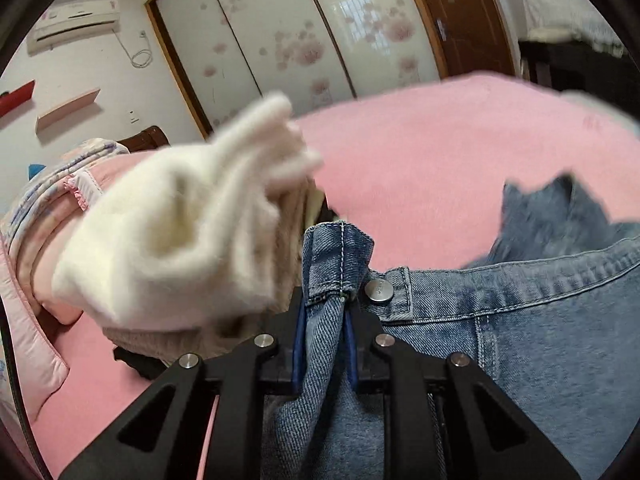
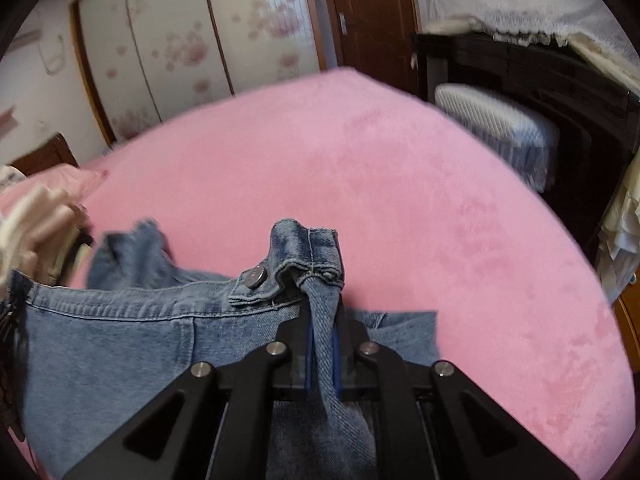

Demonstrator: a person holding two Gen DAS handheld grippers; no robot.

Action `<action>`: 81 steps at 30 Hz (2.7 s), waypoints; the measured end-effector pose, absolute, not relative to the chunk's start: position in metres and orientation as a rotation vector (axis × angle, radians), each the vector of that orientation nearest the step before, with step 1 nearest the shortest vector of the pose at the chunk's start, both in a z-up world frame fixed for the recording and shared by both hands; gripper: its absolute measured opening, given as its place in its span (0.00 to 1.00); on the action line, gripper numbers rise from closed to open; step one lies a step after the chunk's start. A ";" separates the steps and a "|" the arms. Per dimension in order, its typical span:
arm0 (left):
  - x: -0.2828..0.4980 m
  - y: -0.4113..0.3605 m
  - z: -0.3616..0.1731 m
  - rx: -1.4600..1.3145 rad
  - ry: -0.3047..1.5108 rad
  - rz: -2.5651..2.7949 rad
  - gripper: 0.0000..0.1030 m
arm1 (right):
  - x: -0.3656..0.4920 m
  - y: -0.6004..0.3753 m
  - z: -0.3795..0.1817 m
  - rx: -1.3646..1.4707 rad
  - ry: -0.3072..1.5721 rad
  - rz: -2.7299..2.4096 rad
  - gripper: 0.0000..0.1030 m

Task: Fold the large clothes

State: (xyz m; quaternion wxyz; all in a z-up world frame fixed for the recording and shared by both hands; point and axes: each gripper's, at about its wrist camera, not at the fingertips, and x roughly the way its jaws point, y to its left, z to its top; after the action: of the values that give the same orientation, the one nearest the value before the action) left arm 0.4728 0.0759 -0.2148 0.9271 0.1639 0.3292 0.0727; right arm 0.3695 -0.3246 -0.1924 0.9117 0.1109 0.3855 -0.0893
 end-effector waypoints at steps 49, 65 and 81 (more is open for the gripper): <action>0.278 0.183 -0.223 -0.142 0.969 0.252 0.92 | 0.204 -0.276 -0.197 0.207 0.924 -0.225 0.15; 0.232 0.153 -0.182 -0.378 1.032 0.020 0.92 | 0.187 -0.171 -0.160 0.233 0.887 0.010 0.15; 0.257 0.198 -0.279 -0.861 0.940 -0.087 0.92 | 0.213 -0.122 -0.168 0.181 0.819 0.093 0.15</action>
State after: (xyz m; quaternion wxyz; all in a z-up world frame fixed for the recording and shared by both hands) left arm 0.2570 0.1984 -0.2789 0.8029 -0.4017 0.4385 -0.0407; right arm 0.2125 -0.1221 -0.1677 0.9124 0.0878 0.3973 0.0449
